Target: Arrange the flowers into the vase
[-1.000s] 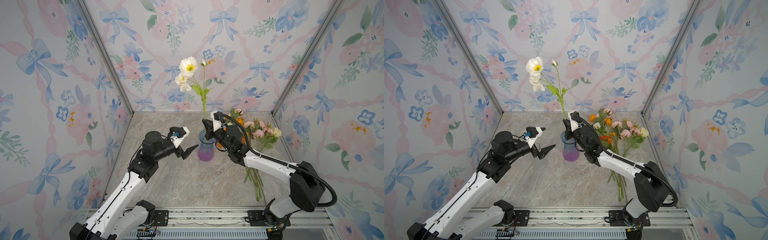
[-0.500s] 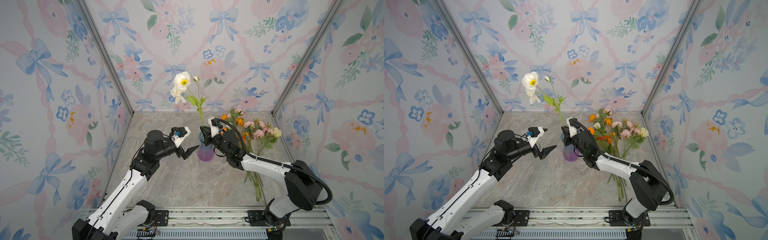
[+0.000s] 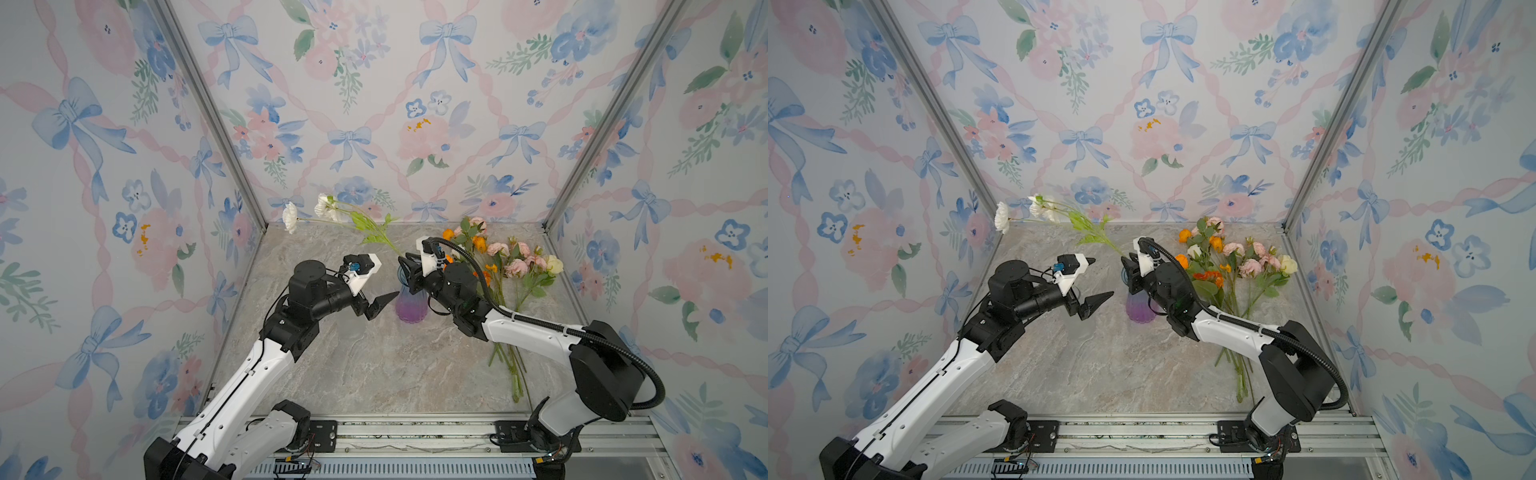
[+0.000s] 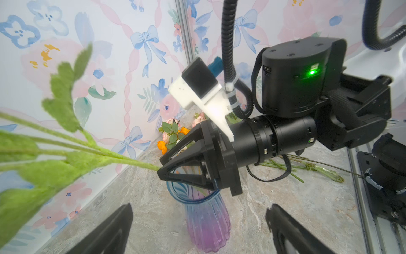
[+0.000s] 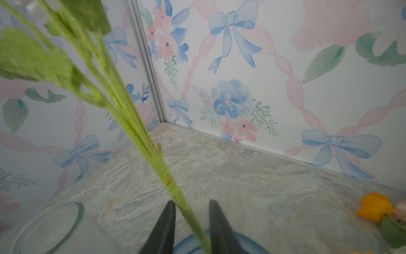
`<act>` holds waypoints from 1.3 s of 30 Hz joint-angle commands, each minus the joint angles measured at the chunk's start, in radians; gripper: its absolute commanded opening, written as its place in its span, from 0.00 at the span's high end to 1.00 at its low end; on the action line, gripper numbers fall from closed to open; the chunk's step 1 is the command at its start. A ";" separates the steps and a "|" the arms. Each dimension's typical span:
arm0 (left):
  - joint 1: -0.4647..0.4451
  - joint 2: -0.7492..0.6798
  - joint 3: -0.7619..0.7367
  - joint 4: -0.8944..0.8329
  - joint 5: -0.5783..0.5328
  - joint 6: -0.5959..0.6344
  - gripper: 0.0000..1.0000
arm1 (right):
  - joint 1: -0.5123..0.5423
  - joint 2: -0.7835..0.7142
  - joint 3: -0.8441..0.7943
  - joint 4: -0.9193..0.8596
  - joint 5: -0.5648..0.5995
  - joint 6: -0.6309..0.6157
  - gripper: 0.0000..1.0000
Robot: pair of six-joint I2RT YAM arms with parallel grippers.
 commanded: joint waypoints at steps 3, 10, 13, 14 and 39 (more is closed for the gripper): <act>0.007 -0.001 0.011 0.027 0.026 -0.015 0.02 | 0.011 -0.044 -0.022 -0.009 0.010 0.011 0.64; 0.007 0.007 0.013 0.027 0.038 -0.018 0.02 | 0.010 -0.095 -0.043 -0.034 0.022 0.009 0.53; 0.006 0.014 0.016 0.027 0.054 -0.024 0.02 | 0.007 -0.164 -0.081 -0.049 0.046 0.023 0.35; 0.006 0.017 0.016 0.027 0.058 -0.027 0.02 | 0.006 -0.194 -0.098 -0.059 0.065 0.025 0.28; -0.556 0.186 -0.058 0.127 -0.245 -0.023 0.02 | -0.550 -0.468 -0.060 -1.521 0.186 0.364 0.31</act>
